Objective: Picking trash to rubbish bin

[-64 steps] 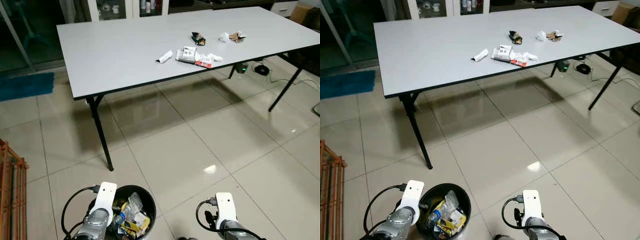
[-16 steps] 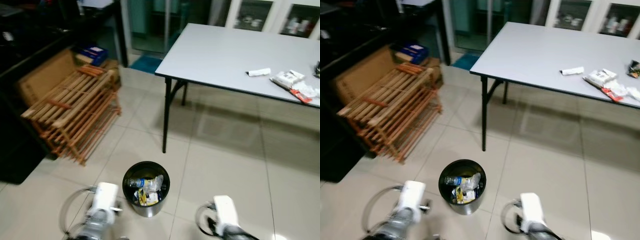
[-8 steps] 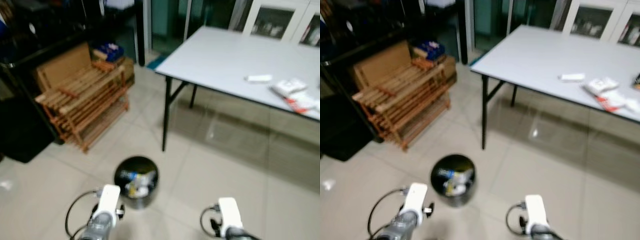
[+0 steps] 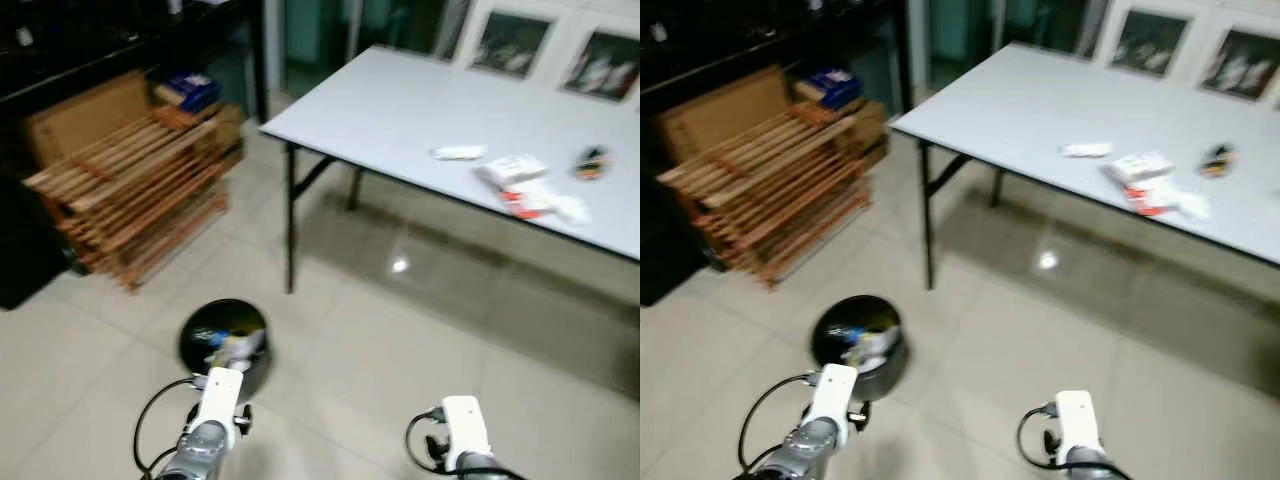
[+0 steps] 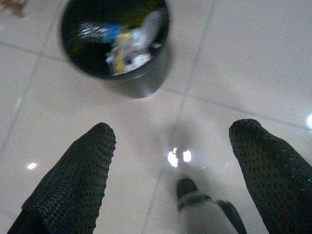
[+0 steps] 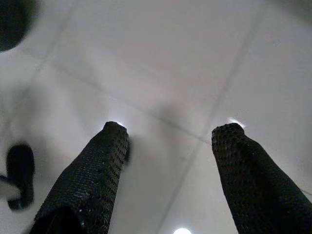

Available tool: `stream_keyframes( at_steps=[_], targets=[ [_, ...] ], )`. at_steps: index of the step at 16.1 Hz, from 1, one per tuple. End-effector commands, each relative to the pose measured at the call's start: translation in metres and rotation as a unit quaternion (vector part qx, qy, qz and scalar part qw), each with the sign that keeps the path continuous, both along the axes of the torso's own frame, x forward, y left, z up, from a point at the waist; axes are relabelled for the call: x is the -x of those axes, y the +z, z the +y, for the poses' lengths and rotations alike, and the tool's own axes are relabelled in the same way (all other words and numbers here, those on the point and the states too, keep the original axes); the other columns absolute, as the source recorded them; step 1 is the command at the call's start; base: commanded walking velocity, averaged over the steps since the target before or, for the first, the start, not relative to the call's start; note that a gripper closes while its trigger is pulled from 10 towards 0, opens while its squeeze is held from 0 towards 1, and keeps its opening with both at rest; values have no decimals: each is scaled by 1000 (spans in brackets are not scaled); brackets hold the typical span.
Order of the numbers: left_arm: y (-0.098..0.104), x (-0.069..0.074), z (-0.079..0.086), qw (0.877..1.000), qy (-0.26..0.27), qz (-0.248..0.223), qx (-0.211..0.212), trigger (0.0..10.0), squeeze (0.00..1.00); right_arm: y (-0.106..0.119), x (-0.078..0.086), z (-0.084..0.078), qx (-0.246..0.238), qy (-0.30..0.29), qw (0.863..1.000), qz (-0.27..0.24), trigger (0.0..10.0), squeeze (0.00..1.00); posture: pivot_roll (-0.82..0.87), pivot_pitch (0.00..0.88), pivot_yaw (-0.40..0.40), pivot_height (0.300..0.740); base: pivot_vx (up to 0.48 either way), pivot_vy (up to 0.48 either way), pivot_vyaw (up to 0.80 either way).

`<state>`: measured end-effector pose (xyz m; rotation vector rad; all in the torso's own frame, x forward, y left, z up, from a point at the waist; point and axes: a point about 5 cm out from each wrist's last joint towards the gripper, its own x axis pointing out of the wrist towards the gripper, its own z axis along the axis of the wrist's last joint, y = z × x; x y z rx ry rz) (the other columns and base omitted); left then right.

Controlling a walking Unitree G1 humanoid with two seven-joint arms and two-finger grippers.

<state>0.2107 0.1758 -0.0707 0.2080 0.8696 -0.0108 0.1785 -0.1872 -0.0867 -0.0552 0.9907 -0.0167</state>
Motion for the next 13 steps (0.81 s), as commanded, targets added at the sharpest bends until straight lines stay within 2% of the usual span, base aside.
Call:
stream_keyframes(
  at_steps=[1, 9, 13],
  targets=[
    [0, 2, 11, 1000, 8, 4, -13, 10000, 0, -1, 0, 8, -12, -2, 1000, 3, 10000, 0, 4, 33, -30, 740, 0, -304, 0],
    [0, 2, 11, 1000, 9, 3, -12, 10000, 0, -1, 0, 8, -12, -3, 1000, 0, 10000, 0, 6, 34, -32, 740, 0, -405, 0],
    [2, -1, 9, 1000, 22, -7, 8, 10000, 0, -1, 0, 8, -10, -3, 1000, 0, 10000, 0, 6, 37, -32, 740, 0, 0, 0]
  ],
)
